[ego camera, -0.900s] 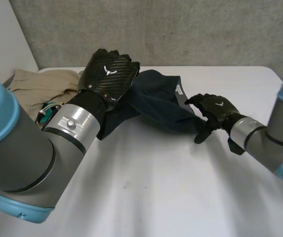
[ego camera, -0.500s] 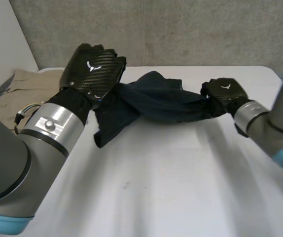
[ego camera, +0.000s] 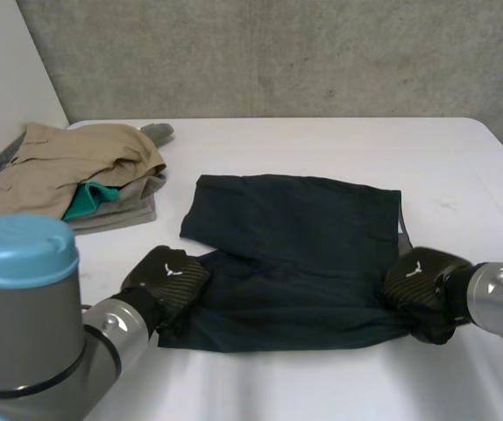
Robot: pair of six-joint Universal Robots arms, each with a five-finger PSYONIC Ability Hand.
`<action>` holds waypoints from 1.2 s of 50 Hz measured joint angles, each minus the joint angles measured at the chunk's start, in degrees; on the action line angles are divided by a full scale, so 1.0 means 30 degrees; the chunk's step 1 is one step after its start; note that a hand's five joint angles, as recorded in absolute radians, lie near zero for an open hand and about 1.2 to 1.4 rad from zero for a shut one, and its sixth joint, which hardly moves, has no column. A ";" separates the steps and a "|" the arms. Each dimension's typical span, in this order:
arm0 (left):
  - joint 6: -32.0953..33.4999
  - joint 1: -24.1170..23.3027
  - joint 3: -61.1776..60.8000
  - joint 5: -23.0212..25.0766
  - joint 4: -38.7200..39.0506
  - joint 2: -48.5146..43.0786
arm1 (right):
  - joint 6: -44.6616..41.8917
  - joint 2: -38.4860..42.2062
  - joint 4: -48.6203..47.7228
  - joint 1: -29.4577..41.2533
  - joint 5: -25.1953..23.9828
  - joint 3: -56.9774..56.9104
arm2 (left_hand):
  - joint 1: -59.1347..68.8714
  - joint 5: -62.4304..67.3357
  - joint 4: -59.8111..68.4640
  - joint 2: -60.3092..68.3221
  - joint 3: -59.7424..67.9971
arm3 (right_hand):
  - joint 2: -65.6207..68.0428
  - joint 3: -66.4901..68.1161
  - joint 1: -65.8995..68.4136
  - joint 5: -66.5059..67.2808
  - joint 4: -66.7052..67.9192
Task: Fold the laundry.
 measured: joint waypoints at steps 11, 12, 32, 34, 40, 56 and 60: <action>0.0434 0.0172 0.4295 -0.0158 0.1130 -0.3133 | 0.0980 0.3323 -0.3588 0.0025 0.1232 -0.2757 | 0.0000 0.0000 0.0002 0.0000 0.0000 | 0.0000 0.0000 0.0000 0.0121 0.0000; 0.0584 0.0214 0.5229 -0.0196 0.1532 -0.3607 | 0.1106 0.3527 -0.4088 0.0055 0.1256 -0.3240 | 0.0000 0.0000 0.0002 0.0000 0.0000 | 0.0000 0.0000 0.0000 0.0121 0.0000; 0.2002 0.1556 1.5061 -0.0288 1.2953 -0.3985 | 0.5175 0.2946 -2.1177 0.1432 0.3433 -1.0225 | 0.0000 0.0000 0.0009 0.0009 0.0006 | 0.0003 0.0000 -0.0002 0.0256 0.0003; 0.1667 0.1567 1.4799 -0.0276 1.2697 -0.3874 | 0.5285 0.2891 -2.1177 0.1533 0.3486 -0.9991 | 0.0000 0.0050 0.0009 0.0009 0.0006 | 0.0003 0.0002 0.0000 0.0279 0.0003; 0.1108 0.1514 1.1435 -0.0207 1.1449 -0.3736 | 0.5311 0.3100 -2.0433 0.2009 0.3482 -0.8067 | 0.0124 0.0172 0.0009 0.0011 0.0006 | 0.0003 0.0000 0.0000 0.0320 0.0005; 0.1356 0.1267 0.1532 -0.0133 0.8036 -0.2065 | 0.4509 0.4075 -1.1419 0.2183 0.3390 -0.3153 | 0.0142 0.0172 0.0009 0.0012 0.0006 | 0.0003 0.0000 0.0000 0.0337 0.0005; 0.1417 0.1187 0.0104 -0.0117 0.4902 -0.0220 | 0.3819 0.2593 -0.6886 0.2068 0.3384 -0.2221 | 0.0142 0.0174 0.0009 0.0012 0.0006 | 0.0003 0.0000 0.0000 0.0337 0.0005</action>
